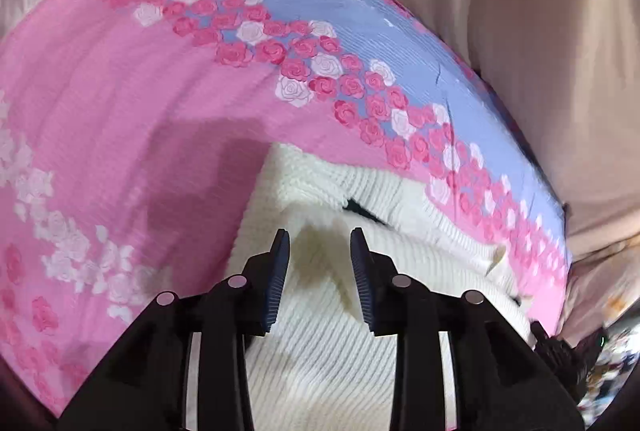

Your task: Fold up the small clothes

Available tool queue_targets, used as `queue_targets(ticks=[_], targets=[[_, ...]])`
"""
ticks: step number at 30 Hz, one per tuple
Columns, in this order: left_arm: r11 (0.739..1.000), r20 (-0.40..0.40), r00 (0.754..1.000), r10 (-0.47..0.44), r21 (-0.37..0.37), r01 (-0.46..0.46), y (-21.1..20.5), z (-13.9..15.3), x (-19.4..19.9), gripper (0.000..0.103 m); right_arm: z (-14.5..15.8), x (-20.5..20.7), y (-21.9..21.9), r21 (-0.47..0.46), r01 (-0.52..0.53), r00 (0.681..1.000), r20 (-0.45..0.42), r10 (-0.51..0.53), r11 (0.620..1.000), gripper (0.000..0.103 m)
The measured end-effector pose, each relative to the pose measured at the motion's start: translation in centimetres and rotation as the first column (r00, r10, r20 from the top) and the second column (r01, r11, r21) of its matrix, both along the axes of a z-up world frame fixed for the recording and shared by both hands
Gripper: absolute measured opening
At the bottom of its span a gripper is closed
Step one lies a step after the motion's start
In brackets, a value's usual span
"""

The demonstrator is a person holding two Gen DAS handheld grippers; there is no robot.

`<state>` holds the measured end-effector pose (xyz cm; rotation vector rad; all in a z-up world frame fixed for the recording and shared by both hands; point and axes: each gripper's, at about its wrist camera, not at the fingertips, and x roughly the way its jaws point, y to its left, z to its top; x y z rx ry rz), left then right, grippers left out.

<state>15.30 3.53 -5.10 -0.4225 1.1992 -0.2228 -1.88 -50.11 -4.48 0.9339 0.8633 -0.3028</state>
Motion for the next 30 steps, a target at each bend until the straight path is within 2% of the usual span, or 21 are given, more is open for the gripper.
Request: queue_targets(ticks=[1, 2, 3, 5, 7, 9, 11, 14, 16, 17, 18, 20, 21, 22, 25, 26, 27, 30], targets=[[1.000, 0.016, 1.000, 0.015, -0.021, -0.014, 0.4, 0.3, -0.4, 0.035, 1.1, -1.1, 0.1, 0.001, 0.026, 0.998, 0.057, -0.026, 1.000, 0.015], [0.999, 0.041, 0.999, 0.028, -0.033, -0.027, 0.8, 0.9, -1.3, 0.050, 1.9, -2.0, 0.4, -0.015, 0.031, 0.996, 0.082, -0.029, 0.999, 0.022], [0.999, 0.078, 0.996, 0.034, -0.028, -0.032, 1.1, 1.9, -2.2, 0.065, 2.8, -3.0, 0.8, -0.047, 0.030, 0.995, 0.094, -0.025, 0.998, 0.033], [1.000, 0.139, 0.990, 0.011, -0.002, -0.011, 1.5, 3.2, -3.6, 0.073, 4.3, -5.1, 1.9, -0.148, 0.007, 0.994, 0.107, 0.009, 0.989, 0.046], [0.997, 0.179, 0.982, -0.063, 0.055, 0.054, 1.4, 3.4, -4.7, 0.078, 4.4, -6.8, 3.6, -0.229, -0.038, 0.996, 0.075, 0.056, 0.973, 0.051], [0.989, 0.186, 0.975, -0.122, 0.103, 0.104, 0.4, 2.9, -5.7, 0.080, 3.4, -7.6, 5.0, -0.256, -0.097, 0.993, 0.037, 0.110, 0.962, 0.054], [0.972, 0.160, 0.966, -0.202, 0.153, 0.178, -1.3, 1.9, -5.6, 0.080, 1.3, -5.6, 6.1, -0.259, -0.189, 0.981, -0.013, 0.192, 0.947, 0.054], [0.927, 0.095, 0.947, -0.307, 0.254, 0.276, -5.0, -0.2, -3.7, 0.078, -1.0, -1.7, 7.5, -0.234, -0.313, 0.950, -0.062, 0.307, 0.921, 0.049], [0.920, 0.086, 0.949, -0.303, 0.286, 0.268, -6.3, -0.7, -1.5, 0.075, -1.8, 1.7, 7.3, -0.231, -0.377, 0.926, -0.095, 0.365, 0.897, 0.042], [0.922, 0.092, 0.951, -0.294, 0.289, 0.256, -6.7, -0.7, -0.3, 0.075, -2.2, 3.7, 6.5, -0.247, -0.381, 0.925, -0.115, 0.363, 0.891, 0.041], [0.928, 0.097, 0.959, -0.265, 0.295, 0.227, -6.9, -0.7, 1.4, 0.075, -2.3, 5.2, 5.0, -0.270, -0.340, 0.940, -0.134, 0.314, 0.901, 0.038], [0.931, 0.098, 0.976, -0.192, 0.333, 0.150, -6.3, -0.6, 3.7, 0.075, -2.1, 6.3, 2.0, -0.273, -0.214, 0.974, -0.131, 0.184, 0.938, 0.036], [0.940, 0.108, 0.983, -0.152, 0.324, 0.110, -5.3, -0.1, 4.6, 0.075, -1.3, 6.1, 0.3, -0.251, -0.129, 0.988, -0.111, 0.104, 0.959, 0.036], [0.950, 0.115, 0.985, -0.131, 0.299, 0.091, -4.4, 0.4, 4.7, 0.075, -0.4, 5.3, -0.4, -0.246, -0.087, 0.994, -0.090, 0.067, 0.965, 0.037], [0.977, 0.121, 0.987, -0.110, 0.195, 0.085, -0.6, 2.1, 2.3, 0.078, 1.5, 1.0, 0.1, -0.267, -0.062, 0.997, -0.050, 0.050, 0.962, 0.044], [0.981, 0.114, 0.987, -0.113, 0.171, 0.092, 0.4, 2.2, 0.9, 0.081, 1.3, -1.1, 0.8, -0.272, -0.079, 0.996, -0.069, 0.063, 0.959, 0.051], [0.984, 0.094, 0.989, -0.116, 0.145, 0.102, 1.7, 2.0, -1.4, 0.083, 0.8, -3.4, 1.8, -0.271, -0.095, 0.993, -0.089, 0.074, 0.958, 0.052], [0.986, 0.005, 0.995, -0.103, 0.131, 0.101, 4.3, -0.2, -7.1, 0.084, -2.4, -9.8, 4.0, -0.197, -0.102, 0.985, -0.157, 0.071, 0.975, 0.053]])
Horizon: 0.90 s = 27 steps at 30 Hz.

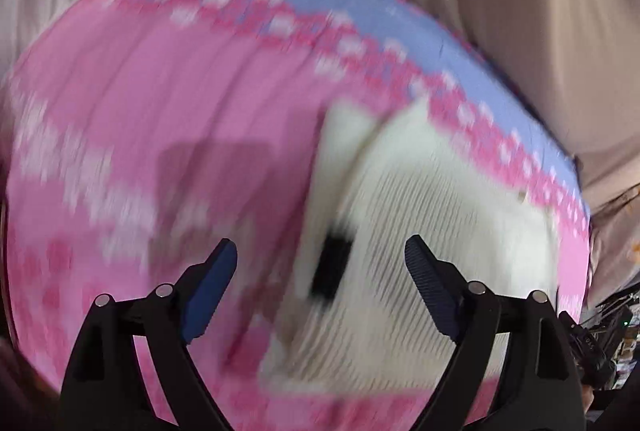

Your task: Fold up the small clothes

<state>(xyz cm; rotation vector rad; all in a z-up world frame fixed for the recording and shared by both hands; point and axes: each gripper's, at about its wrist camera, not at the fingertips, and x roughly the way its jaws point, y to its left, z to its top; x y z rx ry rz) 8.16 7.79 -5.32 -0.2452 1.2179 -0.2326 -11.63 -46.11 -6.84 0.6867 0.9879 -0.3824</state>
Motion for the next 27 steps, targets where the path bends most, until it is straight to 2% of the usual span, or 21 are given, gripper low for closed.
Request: queue_targets(ticks=[3, 5, 7, 8, 9, 10, 11, 13, 16, 19, 24, 26, 27], targets=[[0.996, -0.096, 0.994, 0.054, -0.061, -0.060, 1.2, -2.4, -4.5, 0.084, -2.6, -4.0, 1.8, 0.115, 0.041, 0.999, -0.018, -0.039, 0.993, 0.053], [0.990, -0.133, 0.988, 0.081, -0.100, -0.095, 1.0, -3.5, -5.9, 0.083, -3.2, -5.0, 3.4, 0.135, 0.022, 1.000, -0.019, -0.020, 0.991, 0.053], [0.989, -0.145, 0.986, 0.086, -0.107, -0.102, 0.1, -4.3, -6.0, 0.073, -3.4, -4.4, 4.3, 0.130, -0.012, 1.000, -0.016, 0.014, 0.991, 0.053], [0.988, -0.146, 0.986, 0.080, -0.118, -0.097, -0.4, -4.4, -5.8, 0.054, -3.4, -4.0, 4.6, 0.122, -0.023, 1.000, -0.014, 0.025, 0.992, 0.053], [0.987, -0.162, 0.984, 0.071, -0.134, -0.093, -0.8, -4.5, -5.3, 0.030, -3.3, -3.4, 4.7, 0.111, -0.028, 1.000, -0.010, 0.029, 0.993, 0.049], [0.983, -0.173, 0.983, 0.069, -0.155, -0.097, -0.9, -4.5, -4.9, 0.015, -3.1, -2.8, 4.6, 0.098, -0.033, 0.999, 0.003, 0.033, 0.995, 0.042], [0.979, -0.184, 0.980, 0.072, -0.176, -0.105, -0.8, -4.3, -4.6, 0.011, -3.0, -2.4, 4.4, 0.093, -0.036, 0.999, 0.006, 0.036, 0.995, 0.014], [0.974, -0.178, 0.979, 0.097, -0.186, -0.130, 0.0, -2.9, -4.3, 0.010, -2.1, -2.1, 3.2, 0.096, -0.006, 1.000, 0.025, 0.003, 0.995, 0.010], [0.973, -0.181, 0.981, 0.071, -0.202, -0.108, 2.1, -1.3, -5.4, 0.009, 0.1, -4.0, 1.9, 0.076, 0.013, 0.999, 0.045, -0.016, 0.997, 0.007], [0.981, -0.218, 0.975, 0.043, -0.173, -0.082, 3.1, -1.3, -7.2, 0.009, 0.4, -6.9, 1.5, 0.076, -0.004, 1.000, -0.001, 0.004, 0.997, 0.006], [0.996, -0.317, 0.948, 0.002, -0.087, -0.031, 4.1, -3.7, -12.5, 0.009, -3.0, -13.0, 3.0, 0.111, -0.005, 0.988, -0.154, 0.022, 0.994, 0.006], [0.996, -0.358, 0.934, 0.012, -0.073, -0.041, 4.4, -5.2, -13.8, 0.009, -4.6, -14.6, 3.4, 0.131, 0.009, 0.981, -0.192, 0.017, 0.991, 0.006], [0.995, -0.356, 0.934, 0.019, -0.087, -0.054, 4.5, -5.4, -14.0, 0.009, -5.3, -15.1, 3.5, 0.149, 0.005, 0.984, -0.178, 0.022, 0.989, 0.007]])
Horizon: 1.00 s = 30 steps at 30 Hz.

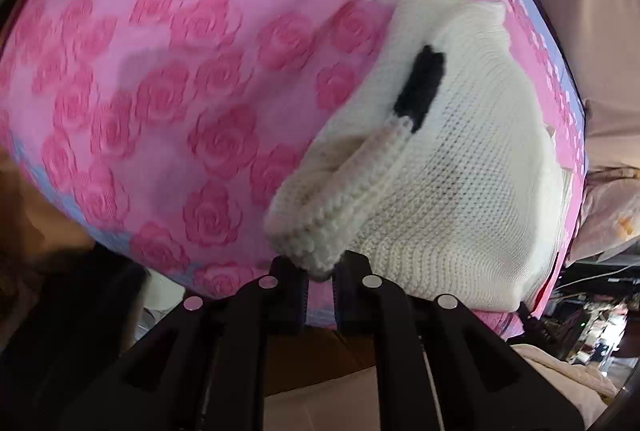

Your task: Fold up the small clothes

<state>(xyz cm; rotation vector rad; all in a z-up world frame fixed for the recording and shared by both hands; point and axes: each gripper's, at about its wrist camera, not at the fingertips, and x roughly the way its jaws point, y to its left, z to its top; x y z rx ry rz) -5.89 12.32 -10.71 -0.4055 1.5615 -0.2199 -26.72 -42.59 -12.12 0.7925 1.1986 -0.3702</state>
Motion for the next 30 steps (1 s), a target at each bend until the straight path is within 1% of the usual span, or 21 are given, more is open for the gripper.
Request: queue_targets(ticks=[4, 5, 6, 7, 8, 9, 11, 12, 14, 15, 16, 17, 18, 19, 20, 21, 23, 25, 26, 29, 30], targets=[[0.999, 0.112, 0.992, -0.050, -0.010, 0.051, -1.3, 3.9, 1.8, 0.018, 2.0, 0.7, -1.3, -0.011, 0.023, 0.999, 0.026, -0.023, 1.000, 0.016], [0.998, 0.152, 0.987, -0.059, -0.011, 0.062, -1.9, 5.4, 2.7, 0.024, 3.3, 1.2, -1.5, -0.056, 0.022, 0.999, 0.043, -0.020, 0.998, 0.023], [0.998, 0.177, 0.983, -0.058, -0.017, 0.062, -2.4, 6.3, 3.4, 0.037, 4.8, 2.0, -1.6, -0.123, 0.019, 0.998, 0.066, -0.011, 0.992, 0.029], [0.998, 0.207, 0.977, -0.051, -0.020, 0.056, -3.0, 7.2, 4.3, 0.046, 6.4, 3.3, -1.6, -0.204, 0.011, 0.995, 0.100, 0.010, 0.979, 0.032], [0.999, 0.255, 0.966, -0.043, -0.001, 0.045, -3.8, 8.1, 5.3, 0.062, 7.5, 4.7, -1.5, -0.237, 0.002, 0.990, 0.138, 0.031, 0.972, 0.042], [0.999, 0.304, 0.951, -0.049, 0.019, 0.045, -4.7, 8.7, 6.2, 0.065, 8.1, 6.3, -1.6, -0.233, -0.003, 0.983, 0.177, 0.046, 0.972, 0.051], [0.994, 0.362, 0.926, -0.106, 0.075, 0.084, -7.0, 9.5, 8.3, 0.066, 8.1, 9.6, -1.7, -0.210, -0.022, 0.974, 0.217, 0.069, 0.977, 0.052], [0.991, 0.383, 0.916, -0.123, 0.094, 0.094, -8.3, 9.7, 9.3, 0.070, 7.5, 11.9, -1.6, -0.214, -0.053, 0.973, 0.210, 0.099, 0.975, 0.052], [0.990, 0.399, 0.908, -0.127, 0.105, 0.092, -10.1, 9.3, 10.7, 0.082, 6.1, 14.6, -1.6, -0.238, -0.079, 0.975, 0.185, 0.125, 0.968, 0.052], [0.988, 0.393, 0.910, -0.136, 0.121, 0.095, -11.1, 8.4, 11.6, 0.082, 5.2, 15.9, -1.8, -0.229, -0.079, 0.976, 0.178, 0.122, 0.970, 0.052], [0.984, 0.378, 0.914, -0.148, 0.149, 0.098, -11.7, 7.1, 12.3, 0.082, 4.4, 16.2, -2.3, -0.213, -0.075, 0.978, 0.173, 0.113, 0.974, 0.052], [0.981, 0.357, 0.921, -0.154, 0.166, 0.099, -11.8, 6.2, 12.7, 0.076, 3.7, 16.7, -2.6, -0.202, -0.064, 0.981, 0.166, 0.098, 0.977, 0.052], [0.980, 0.318, 0.935, -0.155, 0.167, 0.105, -11.8, 4.7, 13.3, 0.053, 3.1, 17.4, -2.9, -0.190, -0.047, 0.984, 0.161, 0.079, 0.981, 0.049], [0.983, 0.288, 0.946, -0.152, 0.139, 0.115, -11.7, 3.8, 13.8, 0.038, 2.8, 17.8, -2.8, -0.179, -0.044, 0.984, 0.165, 0.074, 0.983, 0.042], [0.988, 0.254, 0.958, -0.134, 0.105, 0.110, -11.6, 3.0, 14.2, 0.013, 2.6, 18.3, -2.8, -0.157, -0.051, 0.983, 0.169, 0.077, 0.986, 0.017], [0.993, 0.254, 0.962, -0.103, 0.076, 0.086, -11.4, 3.2, 14.3, 0.009, 2.8, 18.5, -2.8, -0.133, -0.051, 0.981, 0.177, 0.074, 0.990, 0.009], [0.998, 0.293, 0.954, -0.058, 0.035, 0.050, -10.6, 4.3, 14.3, 0.008, 5.0, 17.9, -2.9, -0.118, -0.022, 0.963, 0.264, 0.053, 0.993, 0.008], [0.996, 0.327, 0.943, -0.064, 0.075, 0.042, -10.4, 5.1, 14.4, 0.008, 7.3, 17.1, -3.5, -0.170, 0.013, 0.951, 0.307, 0.040, 0.985, 0.008], [0.995, 0.323, 0.944, -0.071, 0.095, 0.043, -10.4, 4.8, 14.5, 0.008, 7.3, 17.0, -4.0, -0.176, 0.026, 0.952, 0.305, 0.030, 0.984, 0.008], [0.994, 0.275, 0.959, -0.061, 0.105, 0.032, -10.1, 2.2, 15.0, 0.008, 3.8, 17.5, -5.9, -0.186, 0.019, 0.981, 0.194, 0.017, 0.982, 0.007], [0.994, 0.287, 0.956, -0.057, 0.103, 0.028, -10.1, 2.1, 14.9, 0.008, 2.0, 17.8, -6.2, -0.154, 0.010, 0.987, 0.160, 0.015, 0.988, 0.006]])
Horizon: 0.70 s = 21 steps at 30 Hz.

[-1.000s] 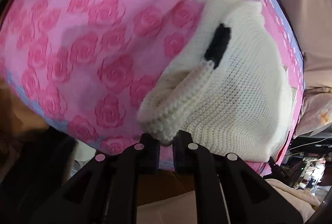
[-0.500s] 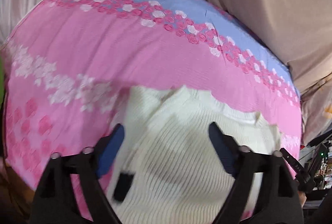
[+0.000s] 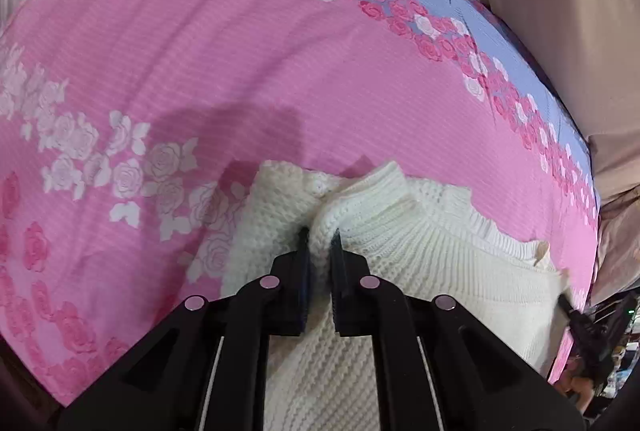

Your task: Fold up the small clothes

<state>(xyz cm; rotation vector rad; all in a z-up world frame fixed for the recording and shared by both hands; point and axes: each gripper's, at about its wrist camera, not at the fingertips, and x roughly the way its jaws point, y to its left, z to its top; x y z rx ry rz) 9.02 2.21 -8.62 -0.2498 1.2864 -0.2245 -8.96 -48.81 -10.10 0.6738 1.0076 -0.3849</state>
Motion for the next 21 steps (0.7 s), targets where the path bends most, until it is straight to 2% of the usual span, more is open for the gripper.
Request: queue_targets(ticks=[4, 5, 7, 9, 13, 17, 21], targets=[[1.000, 0.007, 1.000, -0.014, 0.010, 0.014, 0.1, 1.1, -0.6, 0.008, 2.2, -0.7, 0.8, -0.019, 0.002, 0.998, 0.062, -0.001, 1.000, 0.006], [1.000, 0.004, 1.000, -0.024, 0.018, 0.023, 0.0, 0.8, -0.4, 0.008, 2.2, -0.6, 0.9, -0.041, -0.013, 0.998, 0.055, 0.015, 0.999, 0.006], [1.000, -0.001, 1.000, -0.019, 0.015, 0.019, 0.1, 0.2, -0.3, 0.008, 0.3, 0.1, 0.8, -0.061, -0.047, 0.999, -0.025, 0.046, 0.997, 0.006], [0.999, 0.003, 1.000, -0.023, 0.031, 0.023, -0.2, 0.3, -0.2, 0.008, 0.2, -0.1, 0.5, -0.036, -0.030, 1.000, -0.007, 0.030, 0.999, 0.006], [0.995, 0.021, 0.998, -0.054, 0.082, 0.052, -1.1, 0.2, -0.3, 0.008, 2.4, -0.9, 1.2, -0.049, -0.010, 1.000, 0.016, 0.011, 0.999, 0.010], [0.995, 0.019, 0.998, -0.059, 0.088, 0.057, -1.2, 0.2, -0.2, 0.008, 3.4, -1.9, 1.7, -0.106, 0.004, 1.000, 0.004, -0.003, 0.994, 0.017], [0.994, 0.022, 0.998, -0.062, 0.088, 0.060, -1.2, 0.1, -0.3, 0.008, 5.3, -2.7, 2.8, -0.054, 0.005, 0.997, 0.078, 0.000, 0.999, 0.019]])
